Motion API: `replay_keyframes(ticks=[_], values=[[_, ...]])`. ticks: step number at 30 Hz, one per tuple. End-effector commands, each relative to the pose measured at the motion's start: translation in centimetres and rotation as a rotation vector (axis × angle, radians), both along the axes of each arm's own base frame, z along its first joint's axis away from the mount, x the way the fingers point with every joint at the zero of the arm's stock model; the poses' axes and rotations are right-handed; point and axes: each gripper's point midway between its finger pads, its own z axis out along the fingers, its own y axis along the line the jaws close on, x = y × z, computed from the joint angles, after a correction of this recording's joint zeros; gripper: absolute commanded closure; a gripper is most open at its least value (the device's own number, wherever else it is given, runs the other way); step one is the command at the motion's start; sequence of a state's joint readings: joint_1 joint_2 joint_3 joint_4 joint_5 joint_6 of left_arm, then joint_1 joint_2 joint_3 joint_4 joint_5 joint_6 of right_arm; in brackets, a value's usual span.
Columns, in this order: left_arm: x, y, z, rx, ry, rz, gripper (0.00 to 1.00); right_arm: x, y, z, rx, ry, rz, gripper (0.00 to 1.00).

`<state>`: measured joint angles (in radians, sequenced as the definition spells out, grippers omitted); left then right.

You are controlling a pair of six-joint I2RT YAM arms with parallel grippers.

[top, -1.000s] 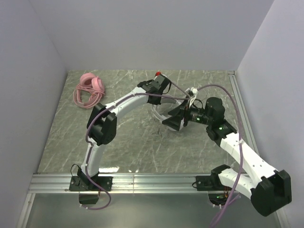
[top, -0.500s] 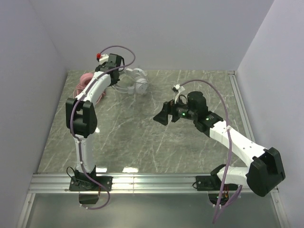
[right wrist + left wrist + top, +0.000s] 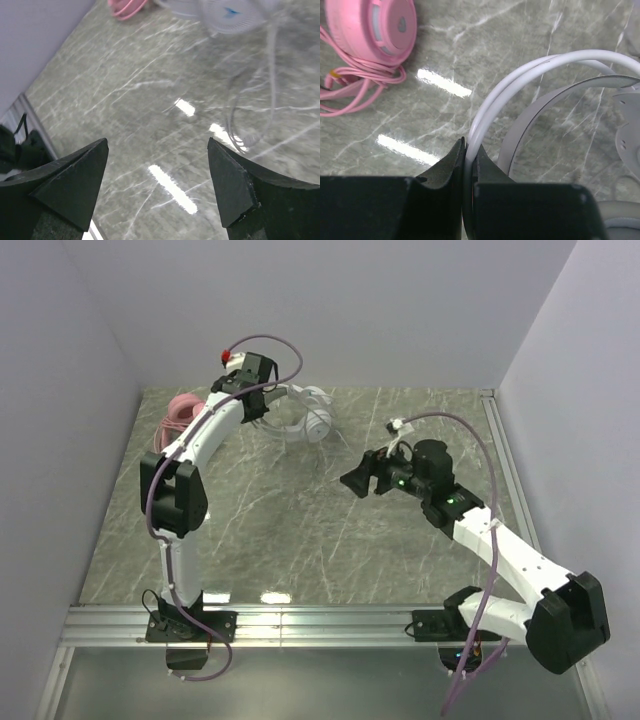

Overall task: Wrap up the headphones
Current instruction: Pass the headphones from the right arm to the left, then wrap the headphone cable with the right arm

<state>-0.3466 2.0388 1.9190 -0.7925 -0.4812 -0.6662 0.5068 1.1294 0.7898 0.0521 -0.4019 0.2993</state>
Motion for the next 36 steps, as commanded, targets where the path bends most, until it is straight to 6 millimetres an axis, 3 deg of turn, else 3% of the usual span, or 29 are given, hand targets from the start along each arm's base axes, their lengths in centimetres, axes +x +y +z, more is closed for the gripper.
replay_keyframes(ticks=[1,5,9,19,29,36], values=[[0.2,-0.3,7.7,-0.108,-0.186,0.005,1.00,1.4,-1.8,2.5,0.076,-0.075,-0.057,0.14],[-0.5,-0.7,8.8,-0.131,-0.202,-0.022,1.00,3.0,-3.4,1.9,0.048,-0.067,-0.103,0.15],[-1.3,-1.2,8.9,-0.137,-0.191,-0.041,1.00,4.3,-3.4,1.7,0.023,-0.076,-0.115,0.15],[-3.1,-2.3,10.0,-0.167,-0.196,-0.096,1.00,7.6,-2.5,2.2,0.044,-0.169,-0.129,0.16],[-4.0,-2.5,11.3,-0.181,-0.208,-0.117,1.00,10.9,0.4,-0.1,-0.040,-0.159,-0.129,0.18],[-4.6,-2.5,11.8,-0.184,-0.207,-0.129,1.00,13.7,0.7,-0.5,-0.043,-0.147,-0.200,0.29]])
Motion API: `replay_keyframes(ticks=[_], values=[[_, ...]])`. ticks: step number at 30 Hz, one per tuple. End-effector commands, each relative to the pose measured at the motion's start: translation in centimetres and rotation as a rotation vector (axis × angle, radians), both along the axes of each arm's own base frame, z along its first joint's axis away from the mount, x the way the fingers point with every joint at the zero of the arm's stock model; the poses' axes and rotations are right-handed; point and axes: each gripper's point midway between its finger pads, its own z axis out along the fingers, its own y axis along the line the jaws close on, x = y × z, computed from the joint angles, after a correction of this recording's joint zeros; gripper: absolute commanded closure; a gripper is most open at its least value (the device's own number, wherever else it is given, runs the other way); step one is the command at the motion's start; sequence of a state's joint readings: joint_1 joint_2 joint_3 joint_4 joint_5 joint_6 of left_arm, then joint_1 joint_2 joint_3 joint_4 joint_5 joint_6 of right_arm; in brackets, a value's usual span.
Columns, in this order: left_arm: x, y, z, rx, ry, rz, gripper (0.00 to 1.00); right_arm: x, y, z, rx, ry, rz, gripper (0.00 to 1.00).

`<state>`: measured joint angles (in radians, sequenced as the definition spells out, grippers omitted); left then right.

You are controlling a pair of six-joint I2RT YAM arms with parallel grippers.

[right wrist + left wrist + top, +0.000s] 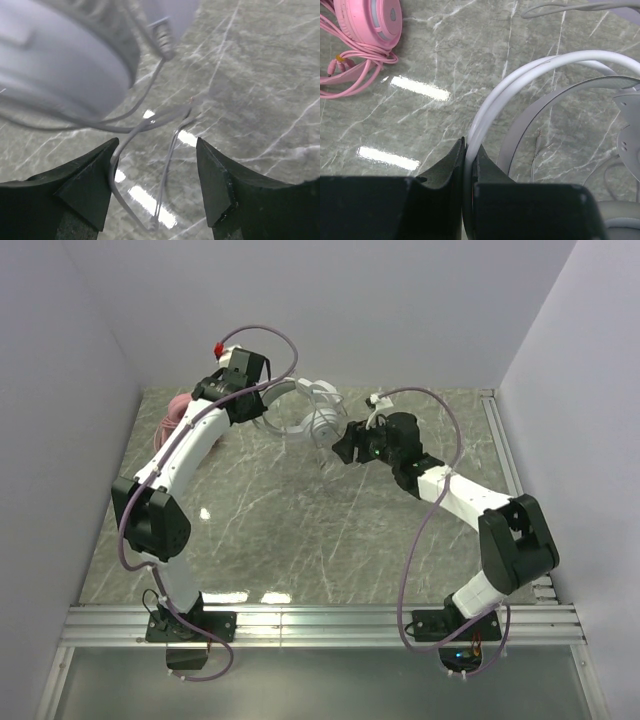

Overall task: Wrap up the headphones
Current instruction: Wrap the headphone cable with the right arm

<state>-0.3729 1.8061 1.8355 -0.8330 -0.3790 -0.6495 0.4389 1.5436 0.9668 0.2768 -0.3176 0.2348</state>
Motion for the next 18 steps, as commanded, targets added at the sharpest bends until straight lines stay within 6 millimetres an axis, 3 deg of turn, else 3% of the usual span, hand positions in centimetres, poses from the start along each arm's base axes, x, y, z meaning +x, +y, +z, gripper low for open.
replay_keyframes(ticks=[1,6,7,11,12,14,16,17,18], values=[[0.0,-1.1,4.9,-0.093,-0.131,-0.024,1.00,2.9,-0.1,3.3,0.018,-0.108,-0.086,0.31],[-0.4,-1.6,4.8,-0.099,-0.127,-0.037,1.00,4.2,0.0,3.9,0.022,-0.132,-0.113,0.42],[-0.4,-1.7,4.9,-0.103,-0.132,-0.041,1.00,4.1,0.4,4.1,0.024,-0.138,-0.097,0.59],[-0.3,-1.8,4.8,-0.099,-0.128,-0.040,1.00,3.3,0.6,4.8,0.031,-0.155,-0.072,1.00],[-0.3,-1.8,4.8,-0.096,-0.127,-0.040,1.00,2.6,0.4,4.3,0.031,-0.154,-0.064,1.00],[-0.2,-1.7,4.7,-0.090,-0.130,-0.031,1.00,1.0,0.3,5.8,0.042,-0.195,-0.034,1.00],[0.0,-1.4,4.7,-0.083,-0.139,-0.018,1.00,-0.9,-0.1,4.9,0.032,-0.186,-0.023,1.00],[0.1,-1.4,4.8,-0.084,-0.147,-0.009,1.00,-2.2,-0.5,6.3,0.042,-0.216,-0.026,1.00],[0.3,-1.2,4.8,-0.078,-0.152,0.001,1.00,-3.4,-0.7,5.5,0.030,-0.205,-0.025,1.00]])
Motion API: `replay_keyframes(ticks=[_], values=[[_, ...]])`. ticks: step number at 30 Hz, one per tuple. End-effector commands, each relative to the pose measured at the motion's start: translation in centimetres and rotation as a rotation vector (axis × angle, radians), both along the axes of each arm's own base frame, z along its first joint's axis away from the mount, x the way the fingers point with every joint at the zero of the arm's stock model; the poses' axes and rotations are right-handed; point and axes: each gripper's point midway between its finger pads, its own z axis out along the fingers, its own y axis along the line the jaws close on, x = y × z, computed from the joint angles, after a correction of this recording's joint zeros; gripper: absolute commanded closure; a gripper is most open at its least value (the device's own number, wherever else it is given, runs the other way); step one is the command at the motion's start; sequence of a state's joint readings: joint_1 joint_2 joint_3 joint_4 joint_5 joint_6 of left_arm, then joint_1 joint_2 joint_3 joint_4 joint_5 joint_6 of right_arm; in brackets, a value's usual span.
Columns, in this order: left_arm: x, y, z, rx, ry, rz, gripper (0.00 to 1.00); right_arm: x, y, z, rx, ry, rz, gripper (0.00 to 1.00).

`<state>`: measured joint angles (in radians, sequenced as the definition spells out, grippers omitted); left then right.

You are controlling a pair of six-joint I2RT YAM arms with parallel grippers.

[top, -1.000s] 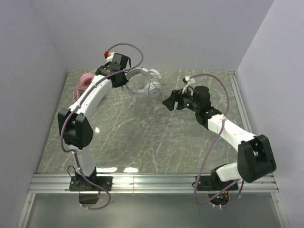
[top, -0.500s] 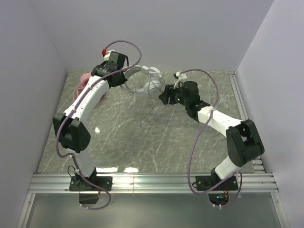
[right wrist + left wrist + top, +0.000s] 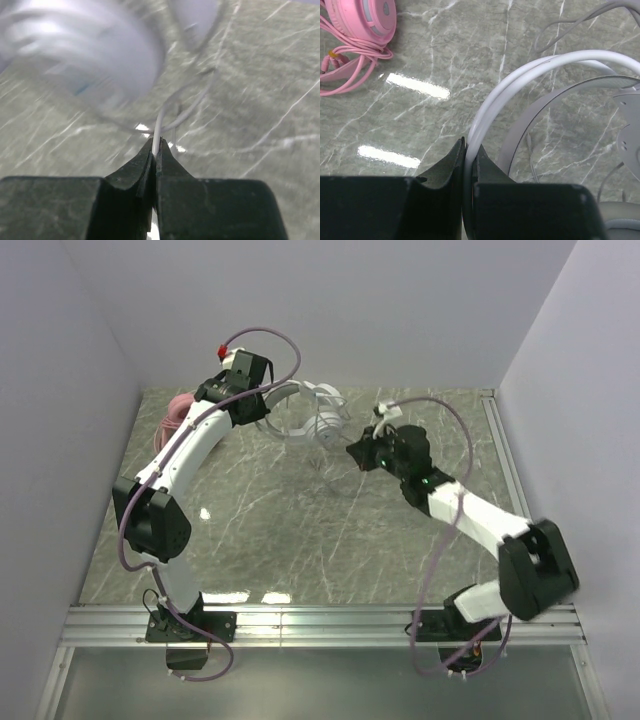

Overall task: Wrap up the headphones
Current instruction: Wrap the headphone cable with the right arm

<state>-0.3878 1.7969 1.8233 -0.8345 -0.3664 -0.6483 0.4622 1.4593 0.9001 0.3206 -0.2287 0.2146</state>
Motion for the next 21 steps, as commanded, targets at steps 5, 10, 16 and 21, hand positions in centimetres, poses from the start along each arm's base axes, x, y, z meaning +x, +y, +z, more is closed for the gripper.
replay_keyframes(ticks=[5,10,16,21], values=[[1.5,0.1,4.6,-0.041,-0.174,0.060,1.00,-8.4,-0.3,7.1,0.007,-0.153,0.092,1.00],[1.5,-0.2,5.2,0.054,-0.259,0.074,1.00,-11.3,-0.9,13.2,0.005,-0.219,0.140,1.00],[0.4,-2.1,3.2,0.102,-0.260,0.037,1.00,-10.7,-0.5,19.1,-0.041,-0.256,0.165,1.00],[-0.5,-2.5,1.7,0.105,-0.271,0.015,1.00,-8.8,-0.3,23.0,-0.062,-0.285,0.133,1.00]])
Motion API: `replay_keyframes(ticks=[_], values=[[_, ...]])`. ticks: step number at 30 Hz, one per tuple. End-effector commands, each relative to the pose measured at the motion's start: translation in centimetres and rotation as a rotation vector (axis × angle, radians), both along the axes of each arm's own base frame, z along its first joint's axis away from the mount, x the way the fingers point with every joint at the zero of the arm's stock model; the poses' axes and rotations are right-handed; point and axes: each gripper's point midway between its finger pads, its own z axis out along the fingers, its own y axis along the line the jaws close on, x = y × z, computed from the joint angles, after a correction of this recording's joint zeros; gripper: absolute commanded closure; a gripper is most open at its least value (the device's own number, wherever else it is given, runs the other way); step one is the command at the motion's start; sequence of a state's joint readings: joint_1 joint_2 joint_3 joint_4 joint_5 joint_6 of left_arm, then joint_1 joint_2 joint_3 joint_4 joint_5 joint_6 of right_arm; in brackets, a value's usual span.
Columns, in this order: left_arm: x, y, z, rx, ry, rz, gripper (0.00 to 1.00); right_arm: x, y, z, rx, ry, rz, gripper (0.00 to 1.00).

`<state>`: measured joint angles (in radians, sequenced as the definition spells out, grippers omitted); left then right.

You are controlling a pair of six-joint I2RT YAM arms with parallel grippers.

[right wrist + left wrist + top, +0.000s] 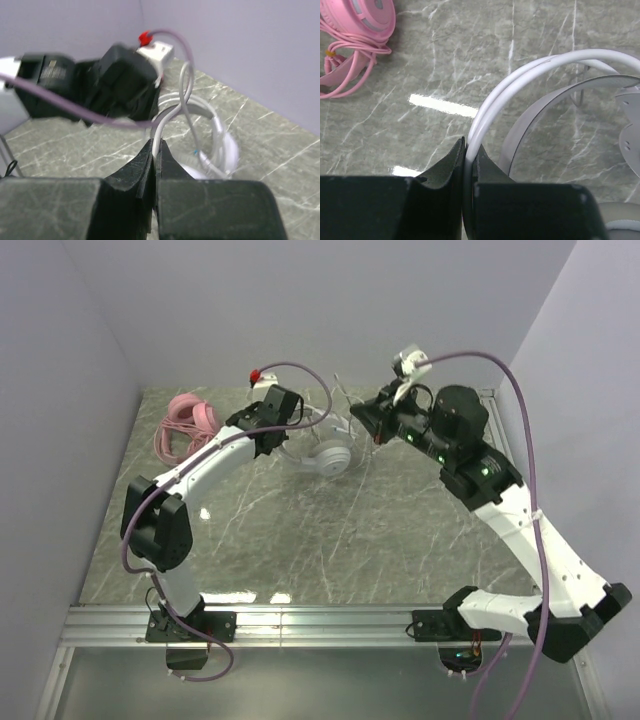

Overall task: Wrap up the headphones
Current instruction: Wrap the headphone cable with the right arm

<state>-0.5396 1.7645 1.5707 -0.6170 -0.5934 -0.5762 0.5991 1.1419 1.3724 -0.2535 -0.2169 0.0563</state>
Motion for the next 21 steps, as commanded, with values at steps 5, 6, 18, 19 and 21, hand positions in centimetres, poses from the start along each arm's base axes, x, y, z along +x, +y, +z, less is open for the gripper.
replay_keyframes(ticks=[5,6,18,19,21], values=[[-0.1,-0.2,5.6,-0.099,-0.230,0.021,1.00,2.2,-0.3,3.4,-0.019,-0.005,-0.014,1.00],[-0.1,-0.1,5.5,-0.100,-0.231,0.023,1.00,2.1,-0.6,4.8,0.006,-0.022,-0.004,1.00],[1.8,-0.9,5.5,-0.134,-0.202,0.047,1.00,-4.2,-0.7,6.4,0.081,0.031,0.193,1.00],[2.1,-1.0,6.2,-0.139,-0.215,0.050,1.00,-5.1,-0.4,6.3,0.094,0.038,0.234,1.00],[2.6,-1.1,6.3,-0.139,-0.213,0.054,1.00,-6.6,-0.2,6.3,0.136,0.055,0.279,1.00]])
